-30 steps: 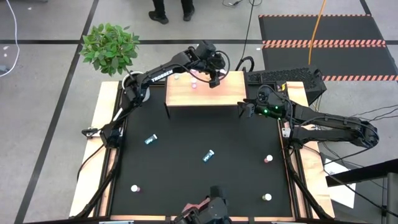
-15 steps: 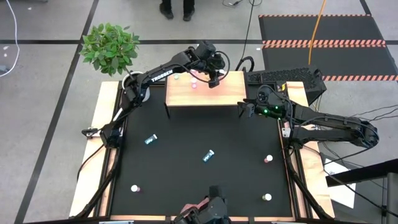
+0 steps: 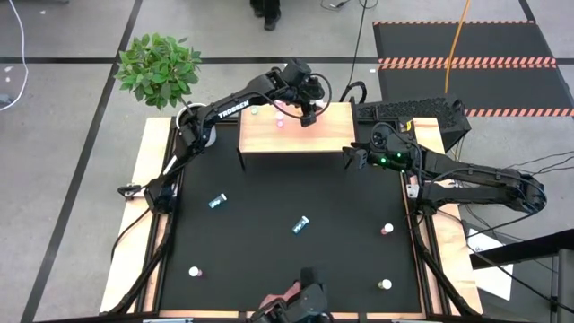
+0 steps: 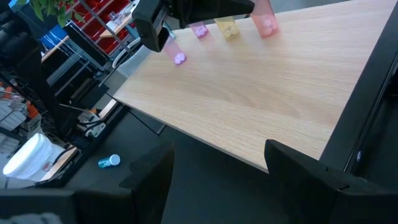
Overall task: Pick and place medicine bottles onto shelf by color
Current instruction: Put the bottom left orange bottle on the shelf, then put the left blue pill bottle on the shelf aligned with the other blue pill bottle
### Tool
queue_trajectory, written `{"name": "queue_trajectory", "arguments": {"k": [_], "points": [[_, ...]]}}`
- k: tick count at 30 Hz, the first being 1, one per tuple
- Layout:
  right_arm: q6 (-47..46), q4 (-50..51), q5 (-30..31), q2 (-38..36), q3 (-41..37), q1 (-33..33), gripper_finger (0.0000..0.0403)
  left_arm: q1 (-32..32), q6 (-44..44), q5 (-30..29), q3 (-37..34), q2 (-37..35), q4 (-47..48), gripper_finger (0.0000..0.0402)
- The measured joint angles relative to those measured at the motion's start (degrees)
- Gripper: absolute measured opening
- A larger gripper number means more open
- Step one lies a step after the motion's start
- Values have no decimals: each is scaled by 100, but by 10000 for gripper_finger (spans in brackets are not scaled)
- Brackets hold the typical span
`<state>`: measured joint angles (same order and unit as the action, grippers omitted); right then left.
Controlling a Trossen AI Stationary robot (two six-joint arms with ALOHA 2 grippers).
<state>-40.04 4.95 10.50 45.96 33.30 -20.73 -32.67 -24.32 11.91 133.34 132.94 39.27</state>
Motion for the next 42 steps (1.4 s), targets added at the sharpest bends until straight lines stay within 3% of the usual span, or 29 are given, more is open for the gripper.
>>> {"name": "queue_trajectory", "arguments": {"k": [12,24,27,29,34,40,42], "points": [[-28,0,4,0,0,0,247,0,34,-113,-2,-134,-21,257],[95,-122,-2,2,0,22,247,78,376,-466,0,-1707,672,296],[137,-428,-204,4,0,20,247,149,954,-697,2,-2128,1134,296],[660,-916,-666,3,0,56,246,244,1519,-1104,2,-2369,1622,296],[1446,-1810,-1470,-12,2,224,237,683,2885,-1965,2,-2883,3362,296],[2107,-1808,-1894,-195,6,286,242,1962,4812,-3352,0,-3100,5014,296],[2053,-1773,-2106,-212,7,286,245,2585,5524,-3770,-33,-3126,5070,296]]}}
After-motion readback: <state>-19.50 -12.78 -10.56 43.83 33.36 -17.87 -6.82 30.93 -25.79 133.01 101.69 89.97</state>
